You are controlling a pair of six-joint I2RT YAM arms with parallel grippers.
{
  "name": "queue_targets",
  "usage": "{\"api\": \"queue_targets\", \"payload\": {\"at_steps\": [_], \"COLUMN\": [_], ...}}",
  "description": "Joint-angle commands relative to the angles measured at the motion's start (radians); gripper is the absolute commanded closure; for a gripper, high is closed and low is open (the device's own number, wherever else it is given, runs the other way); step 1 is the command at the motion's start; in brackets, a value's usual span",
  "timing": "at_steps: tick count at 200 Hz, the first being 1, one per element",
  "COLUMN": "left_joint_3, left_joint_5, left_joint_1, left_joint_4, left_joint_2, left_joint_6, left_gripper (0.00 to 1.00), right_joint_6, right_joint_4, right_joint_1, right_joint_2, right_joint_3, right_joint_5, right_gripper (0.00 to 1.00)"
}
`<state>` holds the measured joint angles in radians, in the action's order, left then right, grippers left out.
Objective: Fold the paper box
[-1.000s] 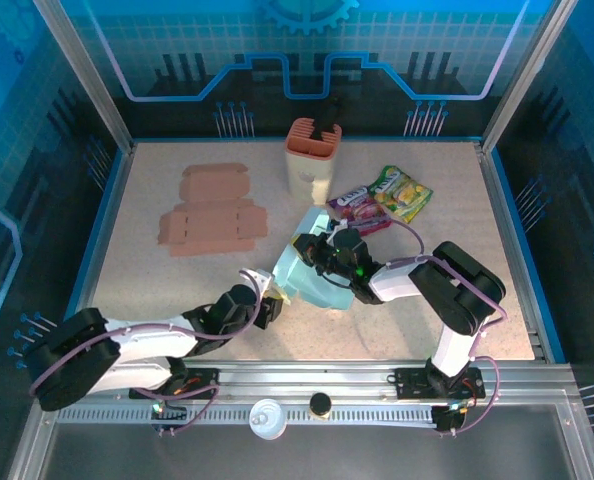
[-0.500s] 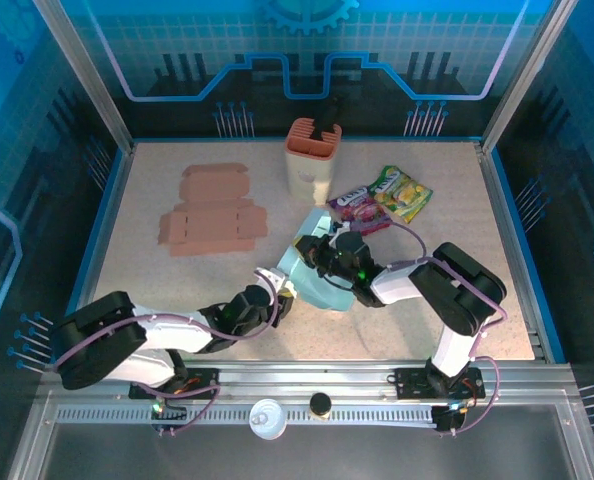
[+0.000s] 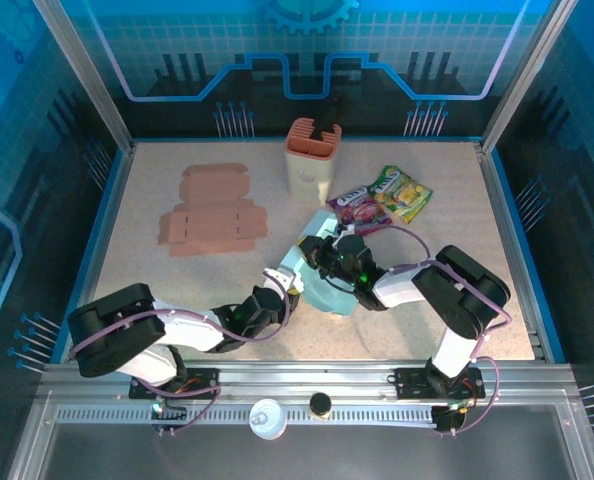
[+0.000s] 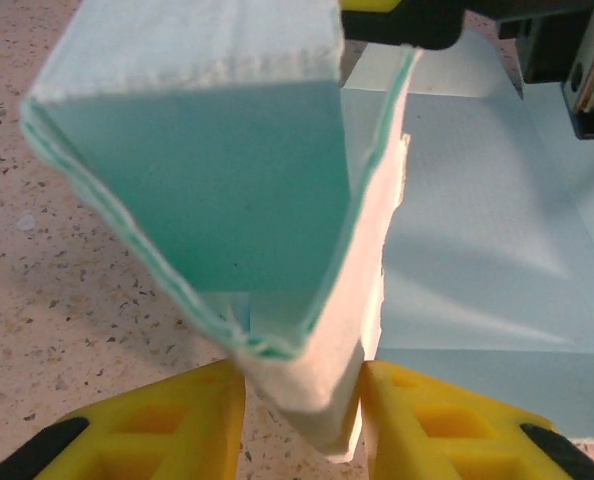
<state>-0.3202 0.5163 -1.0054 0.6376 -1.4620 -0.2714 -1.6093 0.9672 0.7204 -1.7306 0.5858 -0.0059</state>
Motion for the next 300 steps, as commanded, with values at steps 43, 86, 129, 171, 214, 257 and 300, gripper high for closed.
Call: {"api": "queue_targets", "payload": {"at_steps": [43, 86, 129, 171, 214, 257, 300], "left_joint_3": [-0.076, -0.1, -0.121, -0.135, -0.143, -0.149, -0.148], "left_joint_5": [0.072, 0.139, 0.196, 0.224, 0.244, 0.276, 0.289], "left_joint_1": [-0.008, -0.013, -0.015, -0.019, -0.019, -0.019, -0.019], "left_joint_4": [0.087, 0.064, 0.069, 0.088, 0.096, 0.115, 0.129], "left_joint_2": [-0.059, -0.077, -0.105, -0.136, -0.155, -0.178, -0.19], "left_joint_6": [-0.069, -0.111, -0.147, -0.154, -0.141, -0.133, -0.138], "left_gripper": [0.62, 0.66, 0.63, 0.56, 0.56, 0.58, 0.62], "right_joint_6": [-0.041, -0.058, -0.083, -0.108, -0.11, -0.12, -0.135], "right_joint_4": [0.059, 0.068, 0.082, 0.065, 0.04, 0.06, 0.115], "right_joint_1": [0.048, 0.076, 0.1, 0.112, 0.112, 0.113, 0.112], "right_joint_2": [0.021, 0.035, 0.037, 0.046, 0.053, 0.006, -0.064], "right_joint_3": [-0.039, -0.067, -0.088, -0.105, -0.101, -0.087, -0.081], "right_joint_5": [0.067, 0.129, 0.177, 0.204, 0.203, 0.187, 0.179], "right_gripper": [1.0, 1.0, 1.0, 1.0, 1.0, 1.0, 1.0]}}
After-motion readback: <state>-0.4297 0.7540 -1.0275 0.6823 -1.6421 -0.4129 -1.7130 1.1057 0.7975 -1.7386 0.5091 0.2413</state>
